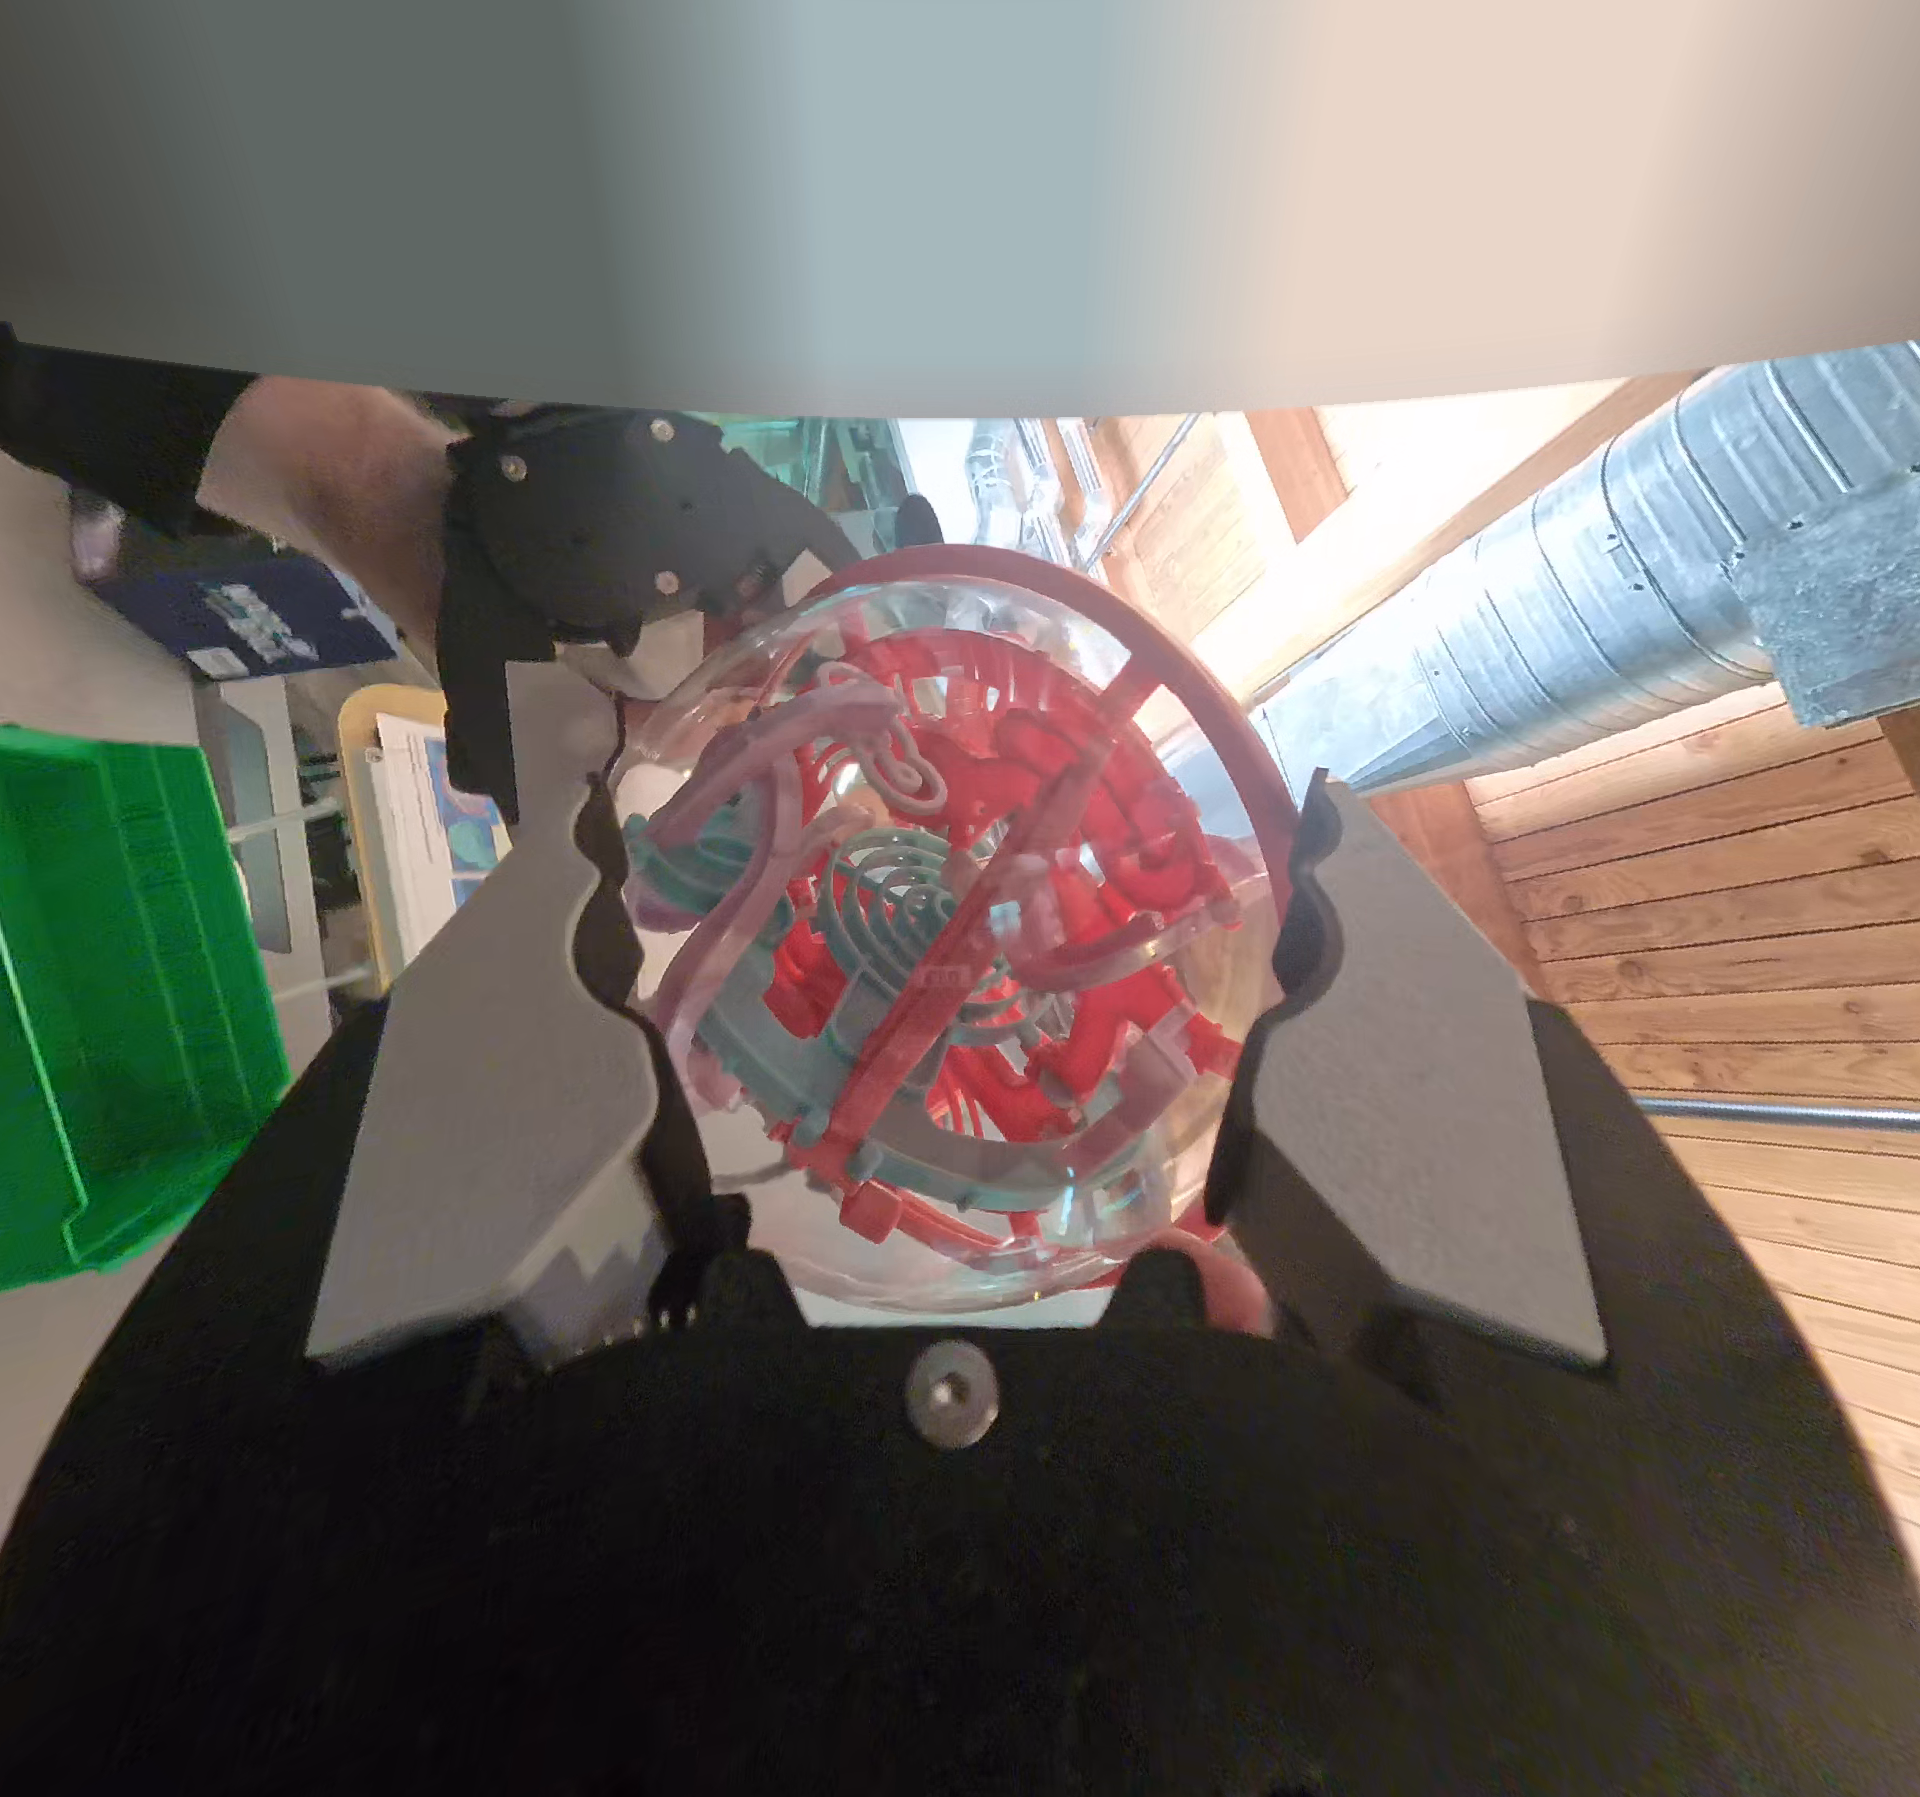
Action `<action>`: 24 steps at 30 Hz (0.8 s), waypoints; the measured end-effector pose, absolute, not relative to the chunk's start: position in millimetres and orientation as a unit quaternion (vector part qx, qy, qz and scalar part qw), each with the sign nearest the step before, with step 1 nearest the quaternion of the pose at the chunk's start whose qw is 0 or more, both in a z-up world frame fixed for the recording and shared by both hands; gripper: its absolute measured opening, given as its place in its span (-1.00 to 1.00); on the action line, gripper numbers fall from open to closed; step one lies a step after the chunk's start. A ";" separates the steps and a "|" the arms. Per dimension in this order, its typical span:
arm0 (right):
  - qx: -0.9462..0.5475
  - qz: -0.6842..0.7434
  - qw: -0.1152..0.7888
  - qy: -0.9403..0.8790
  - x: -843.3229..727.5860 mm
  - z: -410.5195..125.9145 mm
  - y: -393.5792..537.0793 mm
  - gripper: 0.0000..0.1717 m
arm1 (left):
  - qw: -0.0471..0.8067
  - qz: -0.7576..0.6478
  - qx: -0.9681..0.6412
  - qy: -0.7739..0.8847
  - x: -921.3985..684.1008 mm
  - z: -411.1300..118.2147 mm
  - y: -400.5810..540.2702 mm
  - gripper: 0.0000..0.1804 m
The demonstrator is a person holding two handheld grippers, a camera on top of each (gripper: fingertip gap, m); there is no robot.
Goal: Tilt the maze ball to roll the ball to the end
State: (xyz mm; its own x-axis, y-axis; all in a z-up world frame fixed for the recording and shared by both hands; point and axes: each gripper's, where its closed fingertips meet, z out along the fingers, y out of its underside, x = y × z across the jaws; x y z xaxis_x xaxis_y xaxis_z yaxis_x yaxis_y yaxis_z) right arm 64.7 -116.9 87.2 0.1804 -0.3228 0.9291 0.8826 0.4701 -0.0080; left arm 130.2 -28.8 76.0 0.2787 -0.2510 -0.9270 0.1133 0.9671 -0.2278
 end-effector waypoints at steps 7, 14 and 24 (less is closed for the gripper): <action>-0.308 -0.380 0.721 -0.491 62.3 95.0 -133.6 0.26 | 0.802 -0.105 -0.050 0.586 126.1 82.9 -34.3 0.40; -0.326 -0.323 0.733 -0.502 61.3 100.8 -144.9 -0.02 | 0.809 -0.083 -0.042 0.580 122.6 86.8 -32.2 0.39; -0.371 -0.265 0.721 -0.521 56.3 105.9 -144.3 -0.78 | 0.818 -0.025 -0.039 0.573 122.4 84.3 -12.5 0.34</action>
State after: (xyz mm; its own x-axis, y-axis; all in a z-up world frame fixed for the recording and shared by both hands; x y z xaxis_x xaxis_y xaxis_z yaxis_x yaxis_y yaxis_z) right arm 56.3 -144.3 105.9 0.3155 0.0040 0.9489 0.7695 0.5840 -0.2584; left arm 122.4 -12.5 84.3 0.3422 -0.0861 -0.9357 -0.0030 0.9957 -0.0927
